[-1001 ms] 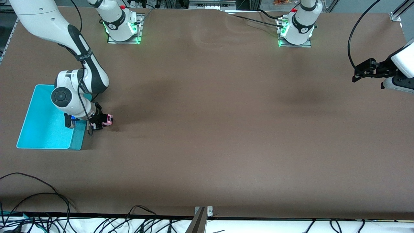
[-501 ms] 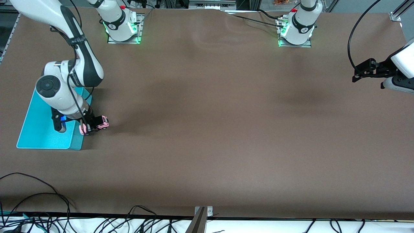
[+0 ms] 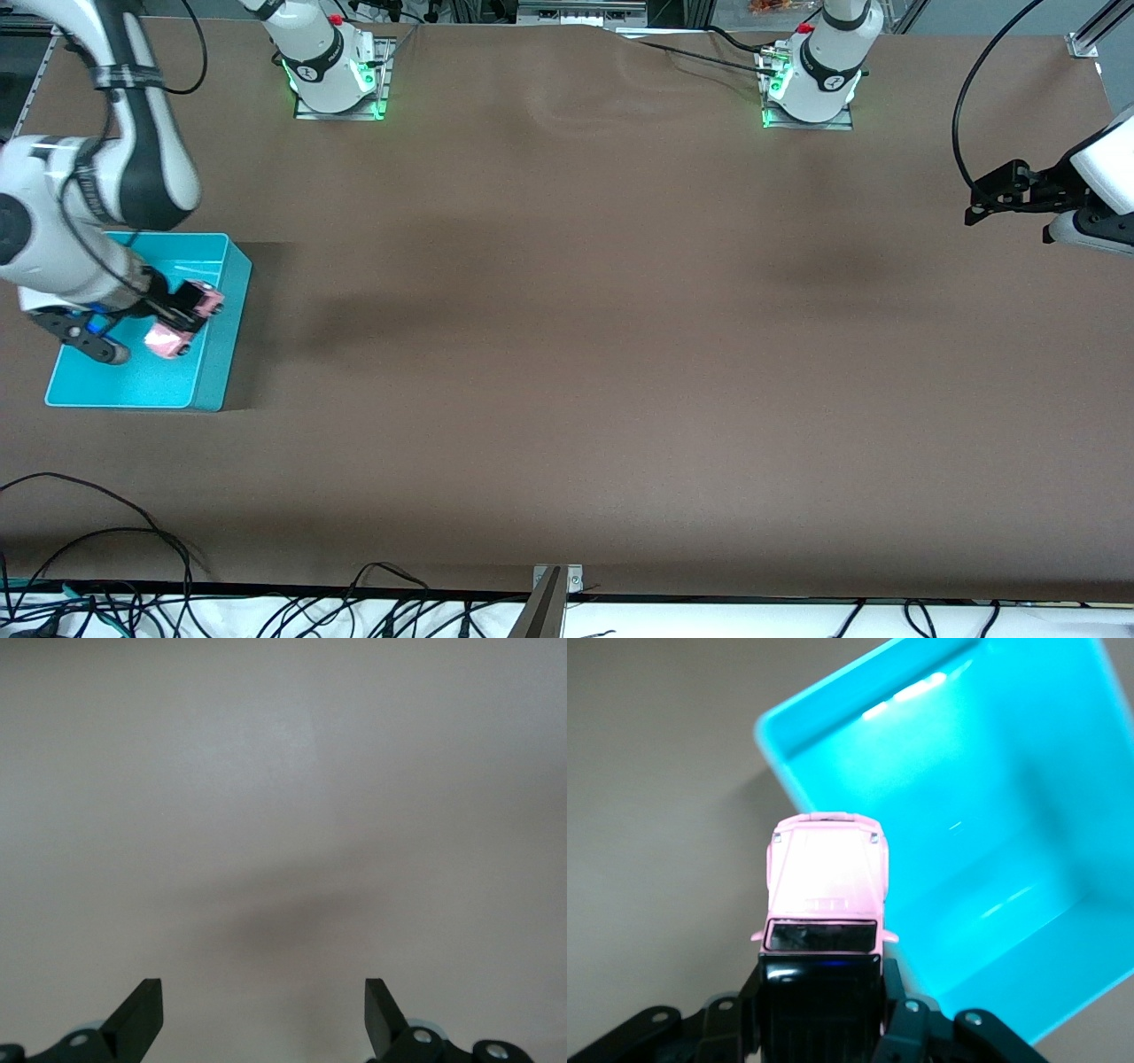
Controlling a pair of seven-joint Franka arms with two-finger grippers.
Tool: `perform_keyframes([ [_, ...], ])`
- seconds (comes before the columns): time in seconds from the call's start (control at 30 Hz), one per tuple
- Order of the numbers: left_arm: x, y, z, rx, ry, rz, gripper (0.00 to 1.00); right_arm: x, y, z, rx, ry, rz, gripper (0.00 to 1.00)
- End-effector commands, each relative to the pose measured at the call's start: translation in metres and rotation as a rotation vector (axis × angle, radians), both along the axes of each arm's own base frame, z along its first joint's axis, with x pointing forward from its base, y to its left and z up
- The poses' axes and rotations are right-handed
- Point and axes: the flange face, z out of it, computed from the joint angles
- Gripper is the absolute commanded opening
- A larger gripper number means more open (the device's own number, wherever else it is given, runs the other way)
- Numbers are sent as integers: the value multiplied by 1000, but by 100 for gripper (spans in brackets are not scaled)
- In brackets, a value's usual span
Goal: Wind and store pink jeep toy
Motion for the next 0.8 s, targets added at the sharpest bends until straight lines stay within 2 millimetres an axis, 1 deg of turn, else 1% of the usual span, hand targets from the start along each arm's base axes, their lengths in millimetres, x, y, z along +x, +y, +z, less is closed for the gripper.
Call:
perform_keyframes([
  [0.0,4,-1,6,-19,3,13,100,-10,-66,-17,38,89,203,0],
  [0.1,4,-1,6,-19,3,13,100,-17,-93,-32,53,125,247,0],
  [0.13,4,-2,6,-19,3,11,100,-19,-99,-38,55,132,244,0],
  [0.23,4,-2,6,-19,3,11,100,-20,-108,-50,55,133,240,0],
  [0.33,4,-2,6,-19,3,11,100,-21,-109,-74,60,146,244,0],
  [0.5,4,-2,6,-19,3,11,100,-32,-124,-127,65,147,234,0],
  [0.57,4,-2,6,-19,3,11,100,-34,-125,-144,64,142,238,0],
  [0.63,4,0,6,-19,3,14,100,-34,-126,-154,65,140,240,0],
  [0.77,3,-2,7,-19,1,11,100,-33,-126,-159,62,132,232,0],
])
